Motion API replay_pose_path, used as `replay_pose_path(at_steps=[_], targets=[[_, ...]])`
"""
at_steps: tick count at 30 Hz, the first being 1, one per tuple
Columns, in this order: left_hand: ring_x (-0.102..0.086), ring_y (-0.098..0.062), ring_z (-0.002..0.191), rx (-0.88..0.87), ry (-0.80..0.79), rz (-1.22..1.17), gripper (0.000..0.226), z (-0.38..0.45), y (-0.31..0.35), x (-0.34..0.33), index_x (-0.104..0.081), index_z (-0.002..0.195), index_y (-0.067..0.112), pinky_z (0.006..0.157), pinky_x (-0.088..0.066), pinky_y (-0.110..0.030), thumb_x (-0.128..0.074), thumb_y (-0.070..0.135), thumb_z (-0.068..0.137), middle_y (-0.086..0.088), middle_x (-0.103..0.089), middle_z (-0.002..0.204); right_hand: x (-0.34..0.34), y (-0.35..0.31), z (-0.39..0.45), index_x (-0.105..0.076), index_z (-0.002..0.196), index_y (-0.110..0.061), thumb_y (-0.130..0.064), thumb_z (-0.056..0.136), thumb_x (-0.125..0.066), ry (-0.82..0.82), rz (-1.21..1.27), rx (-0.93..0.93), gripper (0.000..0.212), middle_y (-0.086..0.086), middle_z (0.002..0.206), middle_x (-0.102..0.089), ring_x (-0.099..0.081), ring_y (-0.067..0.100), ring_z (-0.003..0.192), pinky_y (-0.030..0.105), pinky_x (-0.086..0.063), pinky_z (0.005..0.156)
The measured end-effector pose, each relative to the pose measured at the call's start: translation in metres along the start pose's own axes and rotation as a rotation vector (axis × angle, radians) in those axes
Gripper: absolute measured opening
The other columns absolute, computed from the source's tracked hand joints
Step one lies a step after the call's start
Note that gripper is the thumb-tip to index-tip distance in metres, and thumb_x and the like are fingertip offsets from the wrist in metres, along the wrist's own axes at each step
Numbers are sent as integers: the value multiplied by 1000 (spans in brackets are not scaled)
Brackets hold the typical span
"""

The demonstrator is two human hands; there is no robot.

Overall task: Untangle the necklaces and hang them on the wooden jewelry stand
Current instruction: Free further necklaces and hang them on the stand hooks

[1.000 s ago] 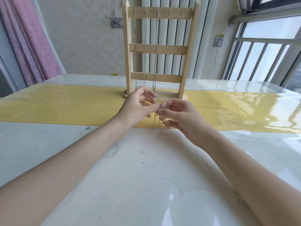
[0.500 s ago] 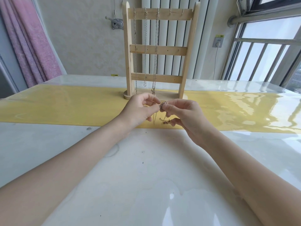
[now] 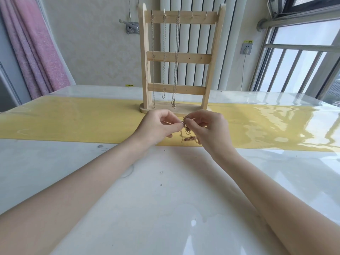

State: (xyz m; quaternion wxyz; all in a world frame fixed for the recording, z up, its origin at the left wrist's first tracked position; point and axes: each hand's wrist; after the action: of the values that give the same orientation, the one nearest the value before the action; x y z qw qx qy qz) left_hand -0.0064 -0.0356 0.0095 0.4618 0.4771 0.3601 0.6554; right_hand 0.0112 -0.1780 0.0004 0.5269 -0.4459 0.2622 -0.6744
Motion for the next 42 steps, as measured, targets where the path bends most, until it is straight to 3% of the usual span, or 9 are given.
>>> replay_pose_path(at_steps=[6,11,14,24,30,35,39,42], targets=[[-57,-4,57,119,73,-199,17,2,1,3,-55,75,13,53,-44,-16,-62,0,84,2,-61,64,-1,-3,-1,-57,76,-13,3,86,-58,-73,184,-94,19,4,66,-62,-49,7,49,20,-41,43],[-56,-8,74,133,-12,-142,13,1,1,0,-64,84,15,56,-47,-14,-62,3,86,-2,-64,81,0,-3,-2,-50,83,-16,8,88,-54,-89,263,-85,24,5,65,-61,-48,14,51,23,-41,42],[-55,-5,68,156,-27,-184,13,0,2,0,-66,81,14,56,-47,-14,-62,3,86,2,-61,75,0,-2,-2,-47,82,-13,8,89,-53,-94,273,-90,23,1,62,-59,-49,12,49,24,-42,42],[-52,-6,62,195,-3,-226,14,-1,4,-1,-61,76,16,55,-48,-16,-63,6,85,1,-56,70,3,-2,0,-66,84,-6,6,91,-53,-111,386,-109,19,2,72,-64,-54,5,57,18,-44,49],[-48,-3,58,187,21,-124,10,0,1,-6,-68,88,13,53,-46,-14,-60,6,87,5,-54,68,4,-5,1,-57,83,-13,7,85,-61,-97,350,-101,20,5,69,-63,-46,11,47,19,-42,48],[-59,-3,63,230,51,-103,11,-2,-3,-3,-70,79,21,57,-43,-17,-66,13,85,6,-66,78,6,-5,0,-63,88,-11,1,85,-66,-77,328,-96,13,-7,56,-63,-48,8,44,18,-44,48],[-59,-3,62,228,109,-155,9,1,-4,-2,-68,77,17,54,-43,-15,-65,14,85,6,-64,70,6,-3,2,-66,85,-9,1,86,-65,-29,326,-90,10,1,66,-68,-55,7,52,21,-48,54],[-55,-5,61,221,20,-231,11,1,-2,-4,-64,75,14,52,-43,-15,-63,14,87,6,-57,64,6,-2,3,-65,85,-10,2,87,-62,17,286,-119,13,4,68,-67,-54,3,51,17,-46,52]])
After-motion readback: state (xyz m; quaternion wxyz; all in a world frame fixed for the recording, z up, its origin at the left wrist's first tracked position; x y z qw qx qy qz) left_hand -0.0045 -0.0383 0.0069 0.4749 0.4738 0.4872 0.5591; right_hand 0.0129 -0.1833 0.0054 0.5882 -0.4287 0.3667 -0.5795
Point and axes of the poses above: each hand's wrist, its own z-axis towards the middle knuckle, its own x-axis out of the back of the hand, y = z × x
